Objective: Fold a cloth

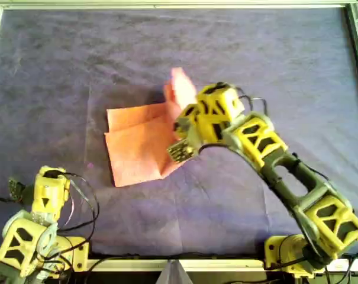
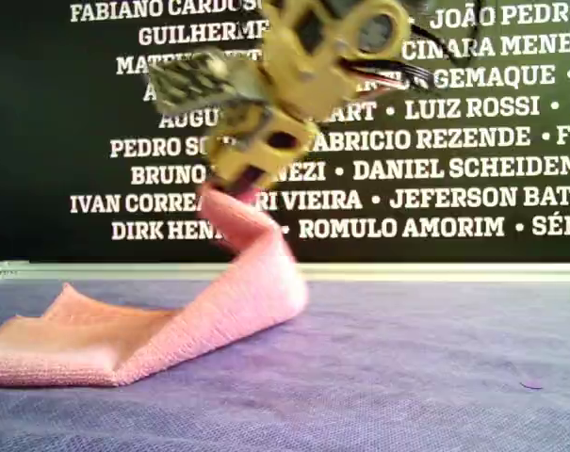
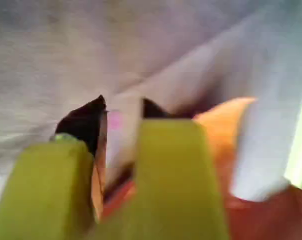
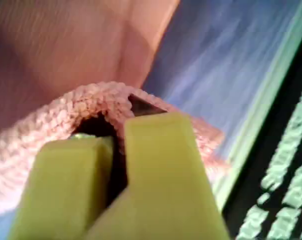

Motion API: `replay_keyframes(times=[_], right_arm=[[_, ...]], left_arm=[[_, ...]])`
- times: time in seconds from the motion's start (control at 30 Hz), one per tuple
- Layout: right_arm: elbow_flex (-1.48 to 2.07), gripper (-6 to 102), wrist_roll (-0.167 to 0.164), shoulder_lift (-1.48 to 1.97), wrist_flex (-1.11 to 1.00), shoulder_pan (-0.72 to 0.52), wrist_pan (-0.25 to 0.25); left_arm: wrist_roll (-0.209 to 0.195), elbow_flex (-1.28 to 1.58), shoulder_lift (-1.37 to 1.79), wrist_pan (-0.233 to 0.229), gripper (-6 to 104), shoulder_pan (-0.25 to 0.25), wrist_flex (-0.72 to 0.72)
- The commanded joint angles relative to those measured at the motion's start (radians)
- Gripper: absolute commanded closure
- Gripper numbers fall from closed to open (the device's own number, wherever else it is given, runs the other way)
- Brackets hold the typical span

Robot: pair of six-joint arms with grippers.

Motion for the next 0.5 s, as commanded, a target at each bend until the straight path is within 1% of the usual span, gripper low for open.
replay_keyframes(times=[0.0,0.03,0.13,0.33,0.47], right_arm=[[-0.147,97,0.006,-0.043,-0.057,0.075,0.006],[-0.184,97,0.006,-0.074,-0.057,0.095,0.006],[-0.296,97,0.006,-0.178,-0.057,0.15,0.006],[-0.502,97,0.006,-0.362,-0.057,0.244,0.006],[-0.64,97,0.006,-0.465,-0.057,0.288,0.006]], left_arm=[[-0.005,-0.012,0.009,0.003,100,0.009,-0.127],[-0.005,-0.012,0.009,0.003,101,0.009,-0.155],[-0.005,0.02,0.009,0.003,98,0.009,-0.198],[-0.003,0.112,0.009,0.003,97,0.009,-0.202],[-0.003,0.121,0.009,0.003,97,0.011,-0.202]])
